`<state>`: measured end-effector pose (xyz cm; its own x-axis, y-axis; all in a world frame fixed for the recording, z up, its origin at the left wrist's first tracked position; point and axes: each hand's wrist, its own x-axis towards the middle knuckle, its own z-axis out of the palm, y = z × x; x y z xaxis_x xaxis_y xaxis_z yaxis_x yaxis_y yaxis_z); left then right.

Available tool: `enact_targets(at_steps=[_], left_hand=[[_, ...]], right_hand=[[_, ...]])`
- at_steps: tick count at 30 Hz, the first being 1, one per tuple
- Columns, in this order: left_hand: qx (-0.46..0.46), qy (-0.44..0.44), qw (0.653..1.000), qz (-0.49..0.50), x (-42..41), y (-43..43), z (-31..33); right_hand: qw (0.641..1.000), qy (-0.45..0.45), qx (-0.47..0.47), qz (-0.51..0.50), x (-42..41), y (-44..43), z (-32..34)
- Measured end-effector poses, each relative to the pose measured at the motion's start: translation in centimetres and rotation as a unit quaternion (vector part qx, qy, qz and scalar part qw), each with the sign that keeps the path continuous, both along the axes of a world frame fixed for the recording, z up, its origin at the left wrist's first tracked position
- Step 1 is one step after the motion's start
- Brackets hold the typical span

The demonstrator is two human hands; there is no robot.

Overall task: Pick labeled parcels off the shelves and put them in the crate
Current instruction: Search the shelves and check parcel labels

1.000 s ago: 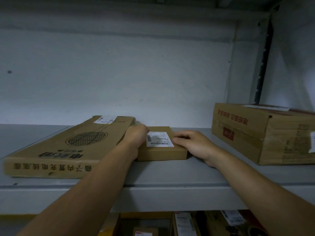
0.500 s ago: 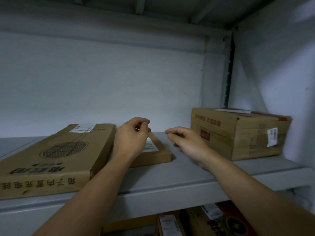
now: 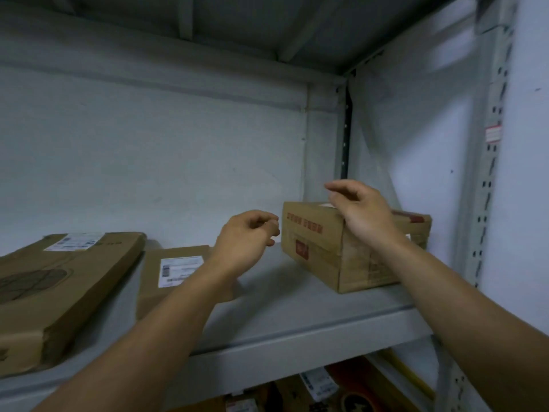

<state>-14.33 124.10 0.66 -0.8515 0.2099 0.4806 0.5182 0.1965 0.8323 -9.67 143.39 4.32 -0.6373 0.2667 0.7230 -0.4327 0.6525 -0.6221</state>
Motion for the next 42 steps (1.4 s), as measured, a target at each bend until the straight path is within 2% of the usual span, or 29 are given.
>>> enact_targets(at_steps=[3,5,10,14,18,26,30,35,38,42], left_hand=[[0.007,-0.030,0.999,-0.026,-0.2,2.7,0.6],[0.013,-0.055,0.998,-0.034,-0.6,4.6,0.7],[0.041,-0.123,0.991,-0.035,-1.2,9.2,0.7],[0.081,-0.164,0.982,-0.055,-0.9,11.9,1.1],[0.097,-0.180,0.978,-0.049,-1.1,13.6,1.4],[0.136,-0.170,0.976,0.015,-2.5,11.4,1.6],[0.143,-0.168,0.973,0.063,-2.4,8.6,1.7],[0.148,-0.195,0.962,0.122,-2.6,5.9,1.6],[0.158,-0.232,0.955,0.092,-2.8,5.8,1.2],[0.205,-0.210,0.953,0.078,-2.7,6.6,0.8]], right_hand=[[0.998,0.037,-0.011,-0.048,0.4,3.6,0.8],[0.998,0.028,-0.015,-0.060,0.5,6.0,1.3],[0.990,-0.052,0.015,-0.134,0.1,11.9,1.0],[0.973,-0.172,0.064,-0.141,-0.6,14.4,0.8],[0.970,-0.206,0.083,-0.101,-1.3,14.9,1.1],[0.989,-0.131,-0.059,0.021,-3.7,14.0,-0.3],[0.977,-0.134,-0.132,0.098,-5.1,12.0,-0.5],[0.937,-0.245,-0.183,0.166,-6.1,10.5,-0.1],[0.933,-0.235,-0.206,0.179,-6.6,10.1,-0.3],[0.935,-0.216,-0.211,0.184,-6.9,10.1,-1.0]])
